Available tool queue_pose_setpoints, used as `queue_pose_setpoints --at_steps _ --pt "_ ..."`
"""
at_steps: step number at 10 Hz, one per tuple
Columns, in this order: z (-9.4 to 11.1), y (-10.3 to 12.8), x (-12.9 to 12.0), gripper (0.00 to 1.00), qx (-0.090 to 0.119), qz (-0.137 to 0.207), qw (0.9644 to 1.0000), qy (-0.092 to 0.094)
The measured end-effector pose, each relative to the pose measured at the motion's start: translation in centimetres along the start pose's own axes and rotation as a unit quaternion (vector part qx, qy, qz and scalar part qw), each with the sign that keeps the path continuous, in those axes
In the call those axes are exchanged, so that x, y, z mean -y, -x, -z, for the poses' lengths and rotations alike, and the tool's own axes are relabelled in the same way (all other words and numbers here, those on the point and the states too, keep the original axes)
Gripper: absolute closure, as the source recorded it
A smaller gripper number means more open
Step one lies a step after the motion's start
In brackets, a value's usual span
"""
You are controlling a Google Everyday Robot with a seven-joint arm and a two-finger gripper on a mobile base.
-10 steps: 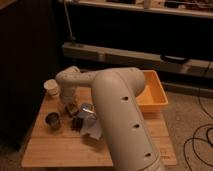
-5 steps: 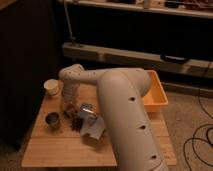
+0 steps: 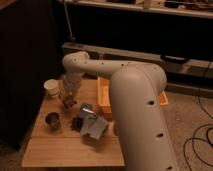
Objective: Place eraser in metal cup
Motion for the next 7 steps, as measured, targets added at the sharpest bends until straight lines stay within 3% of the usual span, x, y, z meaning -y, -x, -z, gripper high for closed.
queue_pose_setpoints --at_steps 4,7 --pt "5.6 -1.4 -3.0 1.00 0.021 0.015 0.9992 0.029" --pt "7.0 -4.0 -6.6 1.00 0.030 0.026 0.9984 0.039"
